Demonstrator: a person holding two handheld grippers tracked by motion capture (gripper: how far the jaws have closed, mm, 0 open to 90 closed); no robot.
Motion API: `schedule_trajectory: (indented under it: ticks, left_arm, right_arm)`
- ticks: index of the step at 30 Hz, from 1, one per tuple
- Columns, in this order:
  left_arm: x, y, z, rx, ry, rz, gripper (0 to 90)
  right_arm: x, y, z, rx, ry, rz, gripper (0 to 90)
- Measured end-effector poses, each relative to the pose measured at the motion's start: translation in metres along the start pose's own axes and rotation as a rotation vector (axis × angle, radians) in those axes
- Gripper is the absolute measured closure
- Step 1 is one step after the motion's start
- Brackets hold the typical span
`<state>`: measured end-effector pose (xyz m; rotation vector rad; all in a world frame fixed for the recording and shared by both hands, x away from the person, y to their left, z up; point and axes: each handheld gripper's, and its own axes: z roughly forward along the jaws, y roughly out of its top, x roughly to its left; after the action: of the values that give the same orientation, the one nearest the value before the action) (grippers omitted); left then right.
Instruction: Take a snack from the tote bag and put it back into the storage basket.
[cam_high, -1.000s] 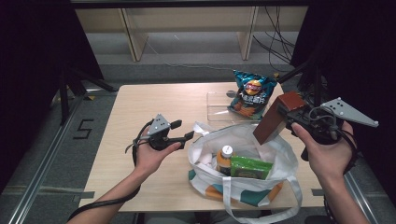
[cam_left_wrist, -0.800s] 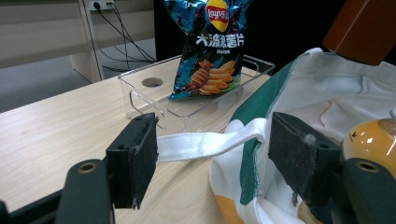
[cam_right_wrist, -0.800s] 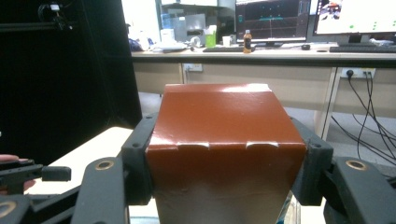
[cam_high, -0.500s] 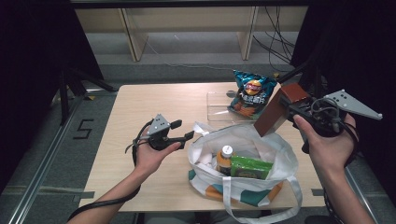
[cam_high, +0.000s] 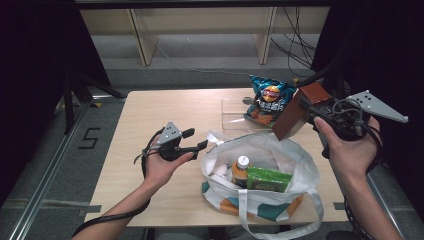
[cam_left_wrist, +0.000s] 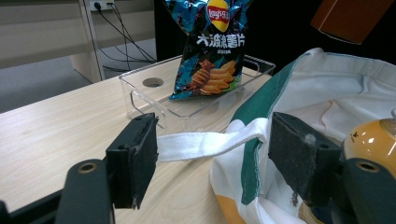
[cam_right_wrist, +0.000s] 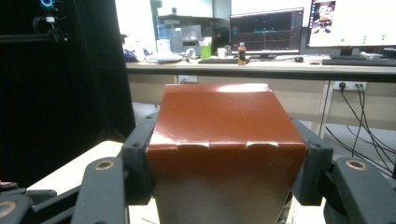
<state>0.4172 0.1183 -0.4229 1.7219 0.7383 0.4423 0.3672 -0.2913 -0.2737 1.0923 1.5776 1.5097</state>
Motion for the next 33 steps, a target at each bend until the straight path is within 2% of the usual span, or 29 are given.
schedule_trajectory:
  ticks: [2, 4, 5, 6, 8, 10, 15, 22, 23, 24, 33]
  left_arm:
    - [0.000, 0.000, 0.000, 0.000, 0.001, -0.002, 32.3]
    - [0.000, 0.000, 0.000, 0.001, 0.001, -0.002, 32.3]
    - [0.000, 0.000, 0.000, 0.000, 0.000, -0.001, 32.3]
    - [0.000, 0.000, 0.000, 0.000, 0.000, -0.001, 32.3]
    - [0.000, 0.000, 0.000, 0.000, 0.000, -0.002, 32.3]
    - [0.000, 0.000, 0.000, -0.003, 0.001, -0.002, 32.3]
    - [0.001, 0.000, 0.000, -0.002, 0.001, -0.002, 32.3]
    - [0.001, 0.000, 0.000, 0.000, 0.002, -0.006, 32.3]
    - [0.001, 0.000, 0.000, 0.000, 0.003, -0.005, 32.3]
    - [0.001, 0.000, 0.000, 0.000, 0.002, -0.005, 32.3]
    - [0.001, 0.000, 0.000, -0.001, 0.002, -0.005, 32.3]
  right_arm:
    - [-0.001, 0.001, 0.001, 0.002, -0.002, -0.001, 39.3]
    - [0.001, 0.002, 0.003, -0.006, -0.009, 0.018, 39.3]
    - [-0.001, 0.002, 0.004, 0.000, -0.002, -0.001, 39.3]
    - [0.000, 0.002, 0.005, -0.003, -0.007, 0.009, 39.3]
    - [-0.001, 0.002, 0.007, 0.001, -0.004, -0.007, 39.3]
    - [0.000, 0.002, 0.008, 0.004, -0.009, 0.009, 39.3]
    - [-0.003, 0.002, 0.013, -0.004, -0.014, -0.005, 39.3]
    - [-0.006, 0.001, 0.018, -0.002, -0.027, 0.003, 39.2]
    - [-0.005, 0.001, 0.018, 0.005, -0.029, 0.021, 39.2]
    - [-0.007, 0.001, 0.020, 0.000, -0.027, 0.002, 39.2]
    - [-0.010, 0.000, 0.027, 0.002, -0.043, -0.003, 39.3]
